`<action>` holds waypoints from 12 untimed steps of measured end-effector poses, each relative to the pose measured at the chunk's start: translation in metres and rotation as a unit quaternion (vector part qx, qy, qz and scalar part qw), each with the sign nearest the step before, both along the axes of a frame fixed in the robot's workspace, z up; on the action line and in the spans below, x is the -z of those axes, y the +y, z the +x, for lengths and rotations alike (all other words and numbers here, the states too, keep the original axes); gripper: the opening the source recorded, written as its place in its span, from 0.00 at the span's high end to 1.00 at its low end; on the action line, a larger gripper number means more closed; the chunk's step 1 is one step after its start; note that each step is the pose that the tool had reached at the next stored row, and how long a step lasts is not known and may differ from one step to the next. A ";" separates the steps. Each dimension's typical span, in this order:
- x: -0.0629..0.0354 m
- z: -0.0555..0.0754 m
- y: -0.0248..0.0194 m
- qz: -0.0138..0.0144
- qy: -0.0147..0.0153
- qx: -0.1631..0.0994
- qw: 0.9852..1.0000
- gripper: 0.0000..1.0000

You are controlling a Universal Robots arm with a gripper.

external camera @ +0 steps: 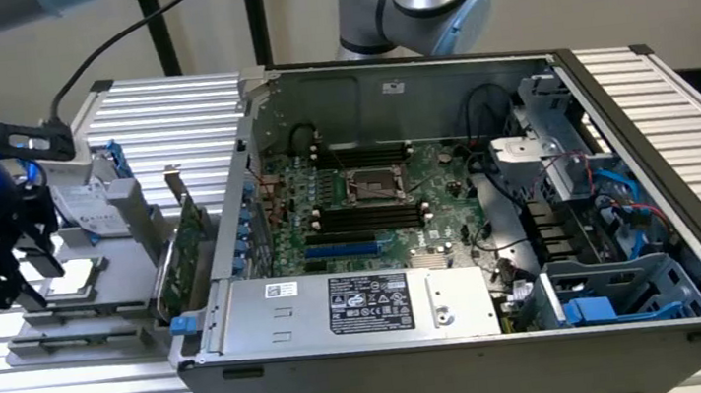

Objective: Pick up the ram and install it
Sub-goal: 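Pick up the ram and move it above insertion slot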

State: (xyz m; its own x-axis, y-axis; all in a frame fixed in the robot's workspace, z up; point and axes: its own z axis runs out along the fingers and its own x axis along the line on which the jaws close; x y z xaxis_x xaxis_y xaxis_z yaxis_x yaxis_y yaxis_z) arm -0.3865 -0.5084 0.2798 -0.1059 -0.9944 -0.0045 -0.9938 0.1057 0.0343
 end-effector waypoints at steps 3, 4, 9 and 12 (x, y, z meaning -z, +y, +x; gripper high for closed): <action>0.0056 0.000 -0.0027 0.000 0.000 -0.001 1.000 0.58; 0.0073 0.000 -0.0034 0.000 0.000 -0.001 1.000 0.58; 0.0165 0.000 -0.0053 0.000 0.000 -0.005 1.000 0.58; 0.0219 0.000 -0.0059 0.000 0.000 -0.007 1.000 0.58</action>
